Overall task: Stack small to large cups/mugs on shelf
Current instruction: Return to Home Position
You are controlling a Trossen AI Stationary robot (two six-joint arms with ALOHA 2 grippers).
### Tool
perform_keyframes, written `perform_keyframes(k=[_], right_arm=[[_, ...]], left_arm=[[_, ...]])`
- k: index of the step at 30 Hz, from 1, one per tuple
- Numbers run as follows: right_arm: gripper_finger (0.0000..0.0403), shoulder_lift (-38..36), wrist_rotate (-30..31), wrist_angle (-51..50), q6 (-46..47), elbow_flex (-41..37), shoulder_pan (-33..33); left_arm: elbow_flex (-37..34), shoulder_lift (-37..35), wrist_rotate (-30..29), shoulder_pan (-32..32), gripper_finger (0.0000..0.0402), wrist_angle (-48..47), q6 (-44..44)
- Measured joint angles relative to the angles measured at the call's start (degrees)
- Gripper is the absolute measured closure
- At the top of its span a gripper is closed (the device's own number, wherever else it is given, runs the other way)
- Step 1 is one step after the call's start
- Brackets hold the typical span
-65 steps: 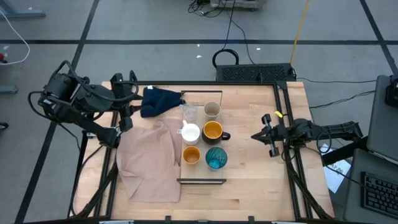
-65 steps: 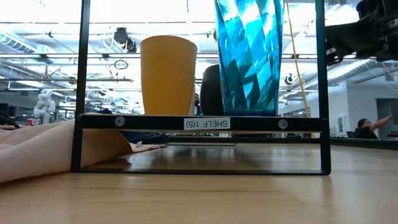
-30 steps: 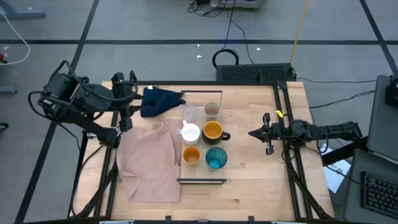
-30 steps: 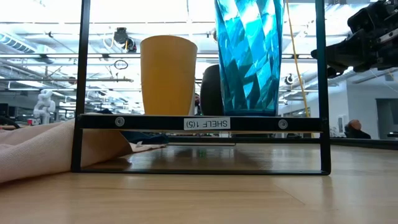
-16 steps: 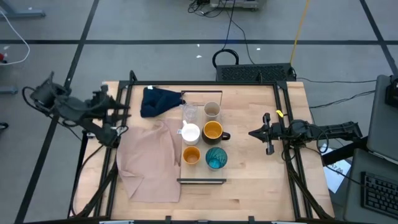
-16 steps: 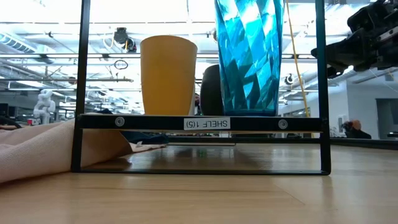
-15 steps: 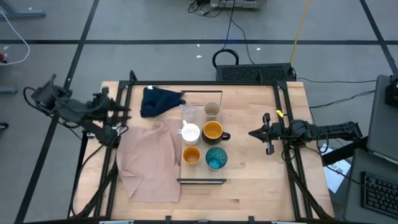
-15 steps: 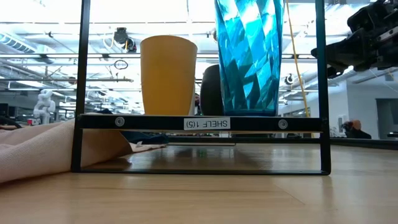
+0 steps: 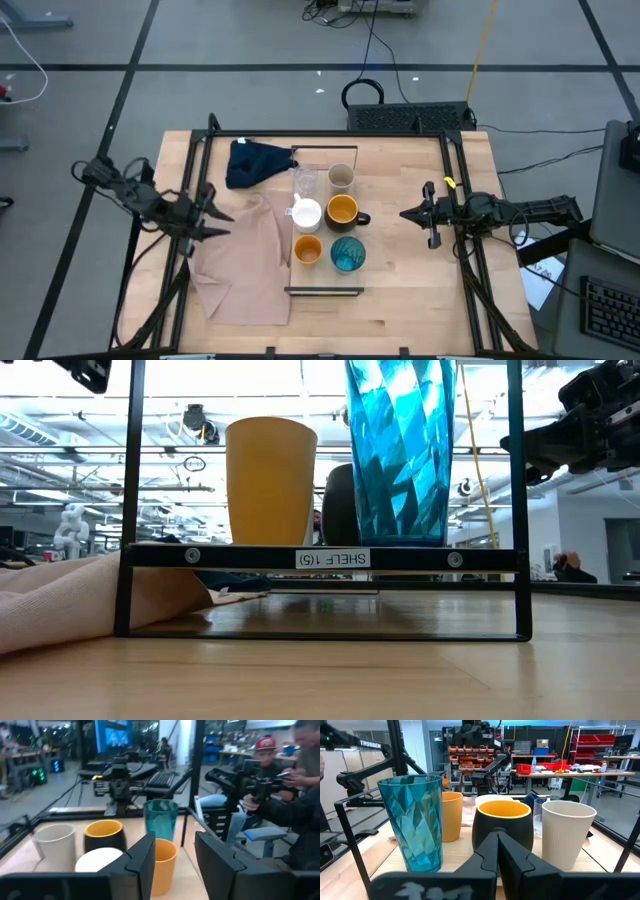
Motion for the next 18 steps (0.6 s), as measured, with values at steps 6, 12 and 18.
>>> perform_keyframes(k=[6,12,18], right_arm=[[0.0403,0.00,0.02,0.00,1.26,0.00,0.00],[0.0403,-0.02,0.02,0.00,1.30,0.00,0.01],[0.0403,0.00,0.04,0.00,1.30,0.00,0.00]], left_arm=[[-9.92,0.02,2.69,0.00,0.0263,14.28,2.88],[-17.51,0.05,0.03,1.54,0.0263,22.76,3.26],[-19.79,0.08,2.80,4.92,0.0263,26.65,4.58]])
